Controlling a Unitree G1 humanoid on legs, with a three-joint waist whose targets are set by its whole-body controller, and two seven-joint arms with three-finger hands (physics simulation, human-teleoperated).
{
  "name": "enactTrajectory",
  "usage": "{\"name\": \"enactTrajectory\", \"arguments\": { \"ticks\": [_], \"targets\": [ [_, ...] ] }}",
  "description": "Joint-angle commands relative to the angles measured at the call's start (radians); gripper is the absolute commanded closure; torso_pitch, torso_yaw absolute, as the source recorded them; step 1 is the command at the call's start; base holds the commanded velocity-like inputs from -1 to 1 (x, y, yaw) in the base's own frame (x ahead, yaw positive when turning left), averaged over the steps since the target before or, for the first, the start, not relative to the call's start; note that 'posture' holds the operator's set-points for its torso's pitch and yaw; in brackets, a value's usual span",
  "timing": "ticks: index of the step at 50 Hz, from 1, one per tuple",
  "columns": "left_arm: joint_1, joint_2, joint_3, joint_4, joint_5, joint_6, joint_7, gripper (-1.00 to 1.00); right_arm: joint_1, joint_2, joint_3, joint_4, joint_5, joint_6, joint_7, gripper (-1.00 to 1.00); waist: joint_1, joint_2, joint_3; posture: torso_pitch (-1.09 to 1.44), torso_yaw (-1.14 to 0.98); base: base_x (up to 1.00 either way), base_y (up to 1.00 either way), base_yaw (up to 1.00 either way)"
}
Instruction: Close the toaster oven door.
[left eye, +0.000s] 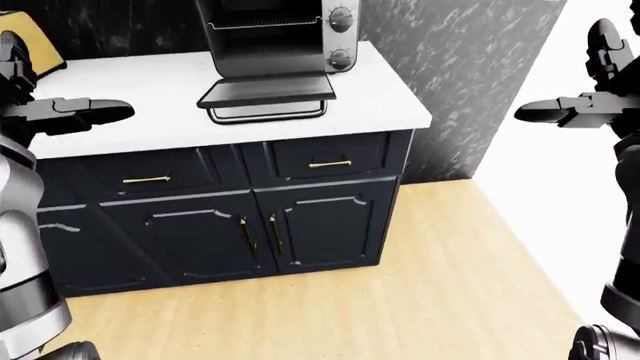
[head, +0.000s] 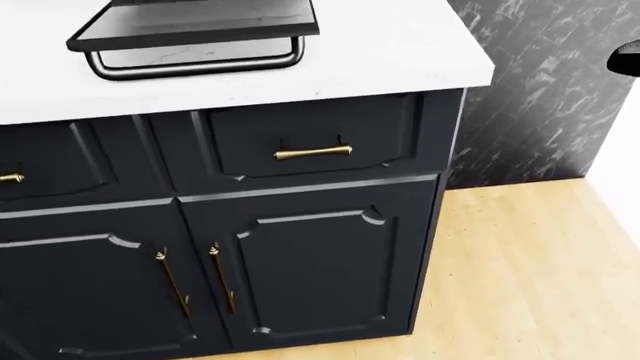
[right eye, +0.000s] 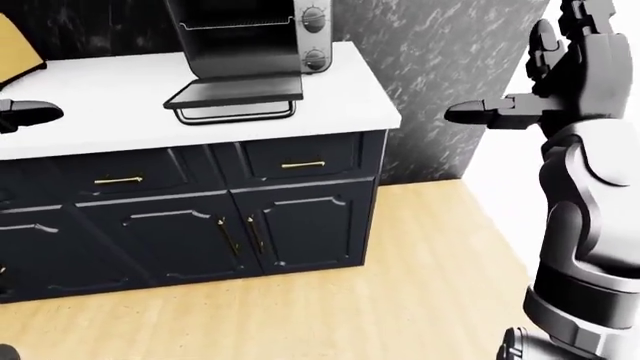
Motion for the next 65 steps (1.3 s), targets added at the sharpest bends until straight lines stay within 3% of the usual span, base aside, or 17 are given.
{"name": "enactTrajectory", "arguments": {
  "ticks": [1, 8, 12, 13, 15, 20, 25, 27, 34, 38, 39, 41, 47, 50, 60, 64, 65],
  "targets": [
    [-0.029, 0.019, 0.006, -0.028, 0.0, -0.02, 0.003, -1.0, -0.031, -0.027, -0.019, -0.023, 0.003, -0.021, -0.003, -1.0, -0.009, 0.011, -0.022, 0.0, 0.0, 0.1, 0.17, 0.0],
    [-0.03, 0.021, 0.006, -0.032, -0.002, -0.015, 0.005, -1.0, -0.033, -0.032, -0.02, -0.019, 0.005, -0.023, -0.001, -1.0, -0.001, -0.061, -0.016, 0.0, 0.0, 0.09, 0.17, 0.0],
    [-0.028, 0.022, 0.008, -0.041, -0.004, -0.009, 0.007, -1.0, -0.031, -0.032, -0.02, -0.02, 0.006, -0.024, -0.001, -1.0, 0.005, -0.139, -0.02, 0.0, 0.0, 0.1, 0.18, 0.0],
    [-0.028, 0.021, 0.007, -0.04, -0.003, -0.01, 0.006, -1.0, -0.029, -0.03, -0.019, -0.022, 0.006, -0.025, -0.002, -1.0, -0.004, -0.101, -0.02, 0.0, 0.0, 0.1, 0.17, 0.0],
    [-0.026, 0.02, 0.006, -0.037, -0.001, -0.015, 0.004, -1.0, -0.027, -0.028, -0.018, -0.022, 0.005, -0.026, -0.002, -1.0, -0.002, -0.121, -0.025, 0.0, 0.0, 0.09, 0.17, 0.0],
    [-0.028, 0.018, 0.004, -0.035, 0.0, -0.017, 0.004, -1.0, -0.026, -0.029, -0.02, -0.021, 0.006, -0.027, -0.001, -1.0, -0.005, -0.079, -0.018, 0.0, 0.0, 0.1, 0.17, 0.0],
    [-0.027, 0.018, 0.005, -0.038, -0.001, -0.014, 0.005, -1.0, -0.027, -0.031, -0.02, -0.024, 0.007, -0.024, 0.0, -1.0, -0.022, 0.025, -0.044, 0.0, 0.0, 0.1, 0.17, 0.0],
    [-0.029, 0.019, 0.005, -0.038, -0.001, -0.012, 0.005, -1.0, -0.028, -0.032, -0.021, -0.023, 0.008, -0.024, 0.0, -1.0, -0.011, 0.012, -0.018, 0.0, 0.0, 0.09, 0.17, 0.0],
    [-0.025, 0.016, 0.004, -0.036, 0.003, -0.019, 0.002, -1.0, -0.023, -0.031, -0.023, -0.025, 0.008, -0.026, 0.001, -1.0, -0.003, -0.062, -0.017, 0.0, 0.0, 0.09, 0.17, 0.0],
    [-0.025, 0.015, 0.004, -0.034, 0.004, -0.021, 0.0, -1.0, -0.022, -0.03, -0.023, -0.025, 0.008, -0.027, 0.0, -1.0, 0.004, -0.15, -0.03, 0.0, 0.0, 0.09, 0.16, 0.0],
    [-0.026, 0.016, 0.004, -0.034, 0.004, -0.021, 0.0, -1.0, -0.023, -0.03, -0.023, -0.024, 0.008, -0.027, 0.0, -1.0, -0.006, -0.101, -0.018, 0.0, 0.0, 0.09, 0.16, 0.0],
    [-0.025, 0.017, 0.0, -0.035, 0.011, -0.026, -0.003, -1.0, -0.023, -0.029, -0.022, -0.023, 0.008, -0.028, 0.0, -1.0, -0.003, -0.122, -0.026, 0.0, 0.0, 0.09, 0.16, 0.0],
    [-0.026, 0.016, 0.003, -0.038, 0.013, -0.02, -0.005, -1.0, -0.024, -0.03, -0.02, -0.021, 0.006, -0.026, 0.001, -1.0, -0.007, -0.063, -0.011, 0.0, 0.0, 0.1, 0.15, 0.0],
    [-0.033, 0.024, 0.006, -0.027, 0.014, -0.028, -0.003, -1.0, -0.027, -0.043, -0.032, -0.011, 0.013, -0.029, 0.004, -1.0, -0.015, 0.023, -0.031, 0.0, 0.0, 0.09, 0.15, 0.0],
    [-0.039, 0.018, -0.002, -0.029, 0.026, -0.03, -0.011, -1.0, -0.024, -0.038, -0.027, -0.021, 0.019, -0.023, -0.003, -1.0, -0.002, -0.062, -0.014, 0.0, 0.0, 0.1, 0.14, 0.0],
    [-0.036, 0.015, -0.002, -0.029, 0.027, -0.03, -0.011, -1.0, -0.019, -0.035, -0.027, -0.026, 0.02, -0.019, -0.003, -1.0, 0.004, -0.135, -0.026, 0.0, 0.0, 0.1, 0.08, 0.0],
    [-0.043, 0.02, -0.001, -0.028, 0.025, -0.027, -0.011, -1.0, -0.026, -0.04, -0.029, -0.027, 0.024, -0.014, -0.003, -1.0, 0.004, -0.118, -0.022, 0.0, 0.0, 0.09, 0.08, 0.0]
  ]
}}
